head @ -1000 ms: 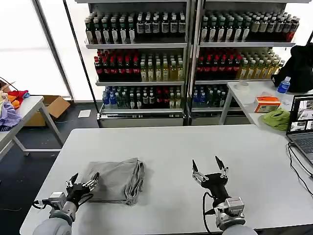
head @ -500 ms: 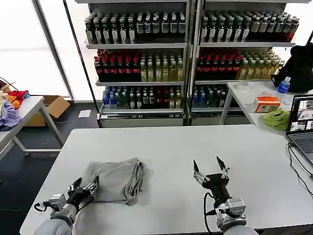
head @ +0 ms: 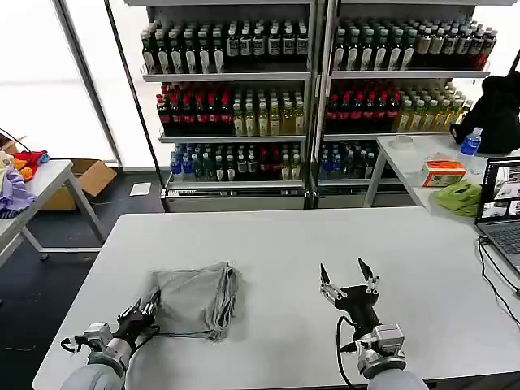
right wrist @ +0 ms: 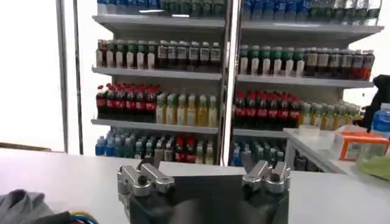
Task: Fold and organize the clothes.
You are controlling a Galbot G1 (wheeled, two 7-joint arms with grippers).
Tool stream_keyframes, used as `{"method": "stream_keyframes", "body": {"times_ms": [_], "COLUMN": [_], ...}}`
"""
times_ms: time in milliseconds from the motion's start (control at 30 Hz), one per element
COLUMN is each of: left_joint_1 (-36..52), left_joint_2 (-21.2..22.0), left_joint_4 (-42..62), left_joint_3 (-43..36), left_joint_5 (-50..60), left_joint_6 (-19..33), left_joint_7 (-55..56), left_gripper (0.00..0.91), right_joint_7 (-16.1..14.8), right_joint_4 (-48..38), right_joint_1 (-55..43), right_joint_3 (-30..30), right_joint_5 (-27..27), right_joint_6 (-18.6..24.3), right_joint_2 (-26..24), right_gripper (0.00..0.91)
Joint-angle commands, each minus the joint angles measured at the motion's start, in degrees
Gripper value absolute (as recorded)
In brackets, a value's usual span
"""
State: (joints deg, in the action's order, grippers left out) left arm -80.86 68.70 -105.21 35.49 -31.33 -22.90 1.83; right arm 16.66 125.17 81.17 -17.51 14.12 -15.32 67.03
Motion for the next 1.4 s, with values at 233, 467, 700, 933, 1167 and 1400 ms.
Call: {"method": "stream_keyframes", "body": {"times_ms": [233, 467, 700, 933, 1167, 1400], "left_joint_1": [-0.5, -2.08, -1.03, -0.15, -2.64, -1.42], "left_joint_2": [-3.18, -12.82, -20.23, -18.89, -13.18, -13.5], "left_joint_4": [-3.84, -4.78, -2.25, -5.74, -13.15, -25.66], "left_joint_3": [4.93, 18.47, 24.68, 21.84, 8.64, -7.0], "left_joint_5": [-4.03, -8.98, -8.43, -3.83, -0.45, -4.32], "left_joint_6": [-1.61, -2.94, -2.57, -2.1, -2.9, -7.03], "left_joint_7": [0.62, 0.64, 0.2, -0.06, 1.12, 9.32], "left_gripper": [0.0, 0.0, 0.0, 0.0, 0.0, 0.0], "right_joint_7": [0.32, 0.31, 0.46, 0.55, 0.7, 0.62], "right_joint_4": [0.13, -0.88, -1.47, -1.37, -0.85, 0.51], "right_joint_1": [-1.22, -1.78, -2.88, -2.64, -0.78, 3.26], "right_joint_3": [0.15, 0.52, 0.63, -0.03, -1.17, -4.19], "right_joint_5": [0.07, 0.28, 0.86, 1.05, 0.53, -1.32], "right_joint_6": [-0.41, 0.09, 0.19, 0.1, 0.1, 0.45], "right_joint_2": [-0.28, 0.09, 0.18, 0.02, 0.96, 3.95], "right_gripper": [0.907, 0.907, 0.907, 0.907, 0.907, 0.907]}}
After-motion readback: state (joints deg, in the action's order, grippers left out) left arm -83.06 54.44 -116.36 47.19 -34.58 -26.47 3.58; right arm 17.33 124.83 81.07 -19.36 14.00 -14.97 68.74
